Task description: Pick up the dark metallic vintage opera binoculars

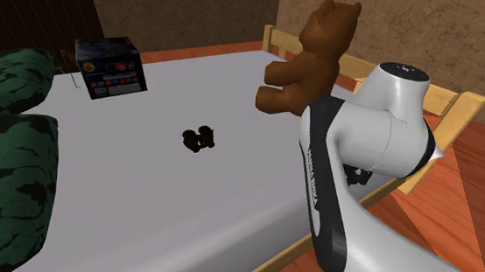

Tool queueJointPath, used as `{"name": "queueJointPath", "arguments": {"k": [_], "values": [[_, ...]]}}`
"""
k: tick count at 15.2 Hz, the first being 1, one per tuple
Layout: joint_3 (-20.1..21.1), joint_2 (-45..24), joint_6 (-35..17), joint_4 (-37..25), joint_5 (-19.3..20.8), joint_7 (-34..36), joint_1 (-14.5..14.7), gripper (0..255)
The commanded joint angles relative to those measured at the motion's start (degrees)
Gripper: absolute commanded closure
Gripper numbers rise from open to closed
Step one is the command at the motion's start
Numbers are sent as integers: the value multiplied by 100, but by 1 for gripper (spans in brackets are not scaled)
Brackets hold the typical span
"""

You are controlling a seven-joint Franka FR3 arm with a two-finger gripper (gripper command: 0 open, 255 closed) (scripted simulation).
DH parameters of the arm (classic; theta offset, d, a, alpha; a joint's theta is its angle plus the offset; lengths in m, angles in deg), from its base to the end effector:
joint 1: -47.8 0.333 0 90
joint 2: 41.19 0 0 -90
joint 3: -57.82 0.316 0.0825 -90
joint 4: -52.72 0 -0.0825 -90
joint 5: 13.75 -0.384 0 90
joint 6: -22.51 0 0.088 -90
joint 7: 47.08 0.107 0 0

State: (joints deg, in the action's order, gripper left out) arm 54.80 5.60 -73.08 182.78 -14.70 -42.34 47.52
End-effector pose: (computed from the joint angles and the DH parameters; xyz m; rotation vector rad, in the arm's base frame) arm 0.3062 -0.0231 0.6503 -3.0586 0.1956 -0.3279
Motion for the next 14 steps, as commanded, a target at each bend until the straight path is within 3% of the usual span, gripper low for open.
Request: {"name": "queueJointPath", "arguments": {"k": [1, 14], "values": [[0, 0, 0, 0, 0, 0, 0, 0], [1578, -1630, -76, -1310, -423, 1582, 350, 0]]}}
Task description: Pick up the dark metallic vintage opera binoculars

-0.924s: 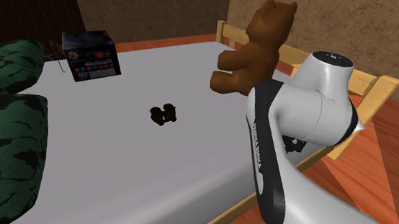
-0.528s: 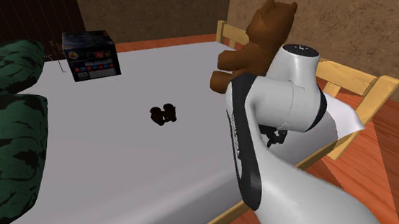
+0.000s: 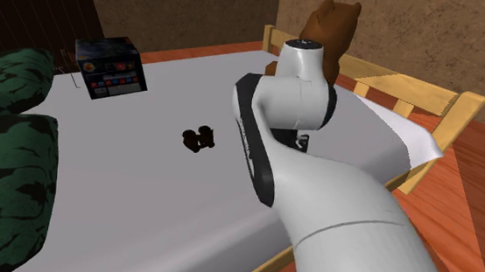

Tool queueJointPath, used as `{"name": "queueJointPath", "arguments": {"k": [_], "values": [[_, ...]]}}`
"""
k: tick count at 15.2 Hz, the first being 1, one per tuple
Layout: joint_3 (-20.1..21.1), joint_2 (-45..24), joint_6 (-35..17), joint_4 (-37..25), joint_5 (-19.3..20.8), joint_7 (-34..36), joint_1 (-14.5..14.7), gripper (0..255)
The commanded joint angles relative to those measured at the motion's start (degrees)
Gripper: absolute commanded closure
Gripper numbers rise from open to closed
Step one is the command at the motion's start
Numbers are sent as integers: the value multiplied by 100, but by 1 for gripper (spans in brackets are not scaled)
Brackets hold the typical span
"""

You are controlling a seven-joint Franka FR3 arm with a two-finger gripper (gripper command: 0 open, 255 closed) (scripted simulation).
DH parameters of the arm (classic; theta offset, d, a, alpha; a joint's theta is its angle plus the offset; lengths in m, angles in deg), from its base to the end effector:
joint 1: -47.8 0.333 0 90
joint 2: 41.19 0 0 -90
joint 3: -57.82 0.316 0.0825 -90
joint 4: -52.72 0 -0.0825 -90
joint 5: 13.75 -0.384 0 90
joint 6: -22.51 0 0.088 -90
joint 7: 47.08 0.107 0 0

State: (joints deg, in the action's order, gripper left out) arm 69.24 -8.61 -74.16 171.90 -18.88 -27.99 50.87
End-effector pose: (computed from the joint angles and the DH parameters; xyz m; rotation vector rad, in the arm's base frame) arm 0.3671 0.1270 0.6530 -3.0975 0.1629 -0.2561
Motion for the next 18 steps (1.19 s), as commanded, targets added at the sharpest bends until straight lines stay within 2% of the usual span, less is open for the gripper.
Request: {"name": "queueJointPath", "arguments": {"k": [1, 6, 10, 14, 18], "values": [[252, -368, 39, -366, -5, 272, 29, 0], [841, -1247, 112, -1197, 112, 928, 100, 0], [1318, -2068, 246, -2007, 362, 1499, 179, 0], [1768, -3030, 490, -2985, 795, 2118, 364, 0], [2112, -4166, 908, -4218, 1418, 2735, 787, 0]]}}
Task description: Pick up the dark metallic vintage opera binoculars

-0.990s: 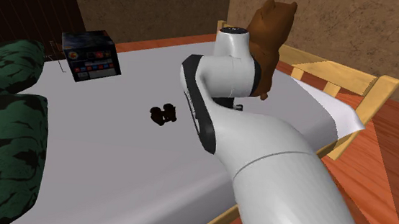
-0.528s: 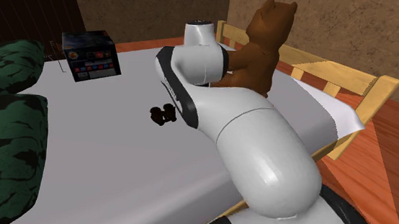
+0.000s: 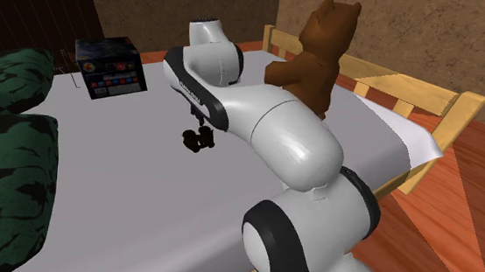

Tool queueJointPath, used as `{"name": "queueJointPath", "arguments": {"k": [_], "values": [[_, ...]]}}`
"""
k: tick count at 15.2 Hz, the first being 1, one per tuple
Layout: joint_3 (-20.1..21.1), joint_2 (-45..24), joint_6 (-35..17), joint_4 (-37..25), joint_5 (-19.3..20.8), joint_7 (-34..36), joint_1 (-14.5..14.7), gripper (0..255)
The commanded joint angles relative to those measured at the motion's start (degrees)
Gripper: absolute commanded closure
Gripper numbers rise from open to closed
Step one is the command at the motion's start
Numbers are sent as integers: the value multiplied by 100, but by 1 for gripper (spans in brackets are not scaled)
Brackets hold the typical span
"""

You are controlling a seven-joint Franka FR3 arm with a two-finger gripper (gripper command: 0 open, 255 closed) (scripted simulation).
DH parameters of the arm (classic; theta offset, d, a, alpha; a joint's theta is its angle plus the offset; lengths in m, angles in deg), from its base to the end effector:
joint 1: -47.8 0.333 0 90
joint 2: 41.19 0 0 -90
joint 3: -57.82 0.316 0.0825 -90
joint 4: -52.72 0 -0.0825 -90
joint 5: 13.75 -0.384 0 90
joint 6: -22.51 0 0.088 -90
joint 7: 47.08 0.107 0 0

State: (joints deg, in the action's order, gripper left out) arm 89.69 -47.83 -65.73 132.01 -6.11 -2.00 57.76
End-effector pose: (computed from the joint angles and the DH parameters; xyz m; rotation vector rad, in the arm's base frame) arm 0.4578 0.3615 0.6532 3.1234 -0.1085 0.1425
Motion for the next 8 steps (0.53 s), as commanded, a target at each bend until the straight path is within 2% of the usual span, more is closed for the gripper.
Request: {"name": "queueJointPath", "arguments": {"k": [1, 2, 8], "values": [[120, -558, 207, -598, 320, 276, 261, 0], [142, -781, 315, -870, 446, 365, 391, 0], [105, -548, -259, -99, 303, 344, 258, 0]]}}
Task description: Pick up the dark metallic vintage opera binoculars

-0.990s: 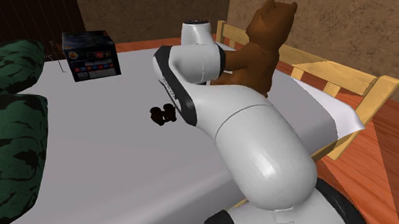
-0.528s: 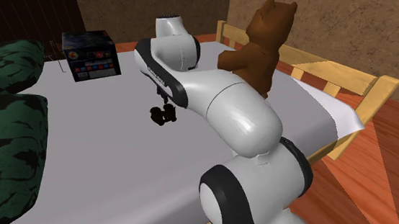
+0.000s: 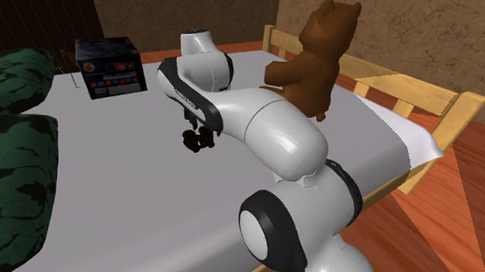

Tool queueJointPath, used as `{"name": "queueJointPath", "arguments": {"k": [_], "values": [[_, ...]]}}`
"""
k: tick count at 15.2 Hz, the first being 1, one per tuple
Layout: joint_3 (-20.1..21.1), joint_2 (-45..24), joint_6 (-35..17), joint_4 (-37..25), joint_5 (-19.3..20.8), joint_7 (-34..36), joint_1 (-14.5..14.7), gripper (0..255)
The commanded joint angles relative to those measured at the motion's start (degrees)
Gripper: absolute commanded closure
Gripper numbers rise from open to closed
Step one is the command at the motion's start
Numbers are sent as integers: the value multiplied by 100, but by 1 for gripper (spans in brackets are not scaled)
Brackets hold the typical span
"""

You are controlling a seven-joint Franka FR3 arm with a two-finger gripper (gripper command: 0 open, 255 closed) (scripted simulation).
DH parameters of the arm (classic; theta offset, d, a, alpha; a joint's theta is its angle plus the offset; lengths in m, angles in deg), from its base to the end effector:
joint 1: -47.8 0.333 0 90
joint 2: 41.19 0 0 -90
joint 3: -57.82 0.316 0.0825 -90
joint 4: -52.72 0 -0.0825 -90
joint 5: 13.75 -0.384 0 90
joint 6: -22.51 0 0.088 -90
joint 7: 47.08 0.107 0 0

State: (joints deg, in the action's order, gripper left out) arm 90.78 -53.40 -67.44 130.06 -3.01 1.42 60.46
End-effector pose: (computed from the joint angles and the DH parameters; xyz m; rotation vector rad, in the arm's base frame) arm 0.4691 0.3937 0.6218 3.1171 -0.1044 0.1247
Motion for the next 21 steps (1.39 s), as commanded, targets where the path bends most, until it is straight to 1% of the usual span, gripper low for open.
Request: {"name": "queueJointPath", "arguments": {"k": [1, 3, 4, 13, 21], "values": [[-7, 38, -179, 210, -23, 1, -31, 0], [-9, 54, -230, 275, -32, 0, -40, 0], [-9, 49, -227, 268, -29, 2, -38, 255], [-9, 54, -230, 275, -32, 0, -40, 255], [18, -242, 528, -737, 144, 22, 147, 255]]}}
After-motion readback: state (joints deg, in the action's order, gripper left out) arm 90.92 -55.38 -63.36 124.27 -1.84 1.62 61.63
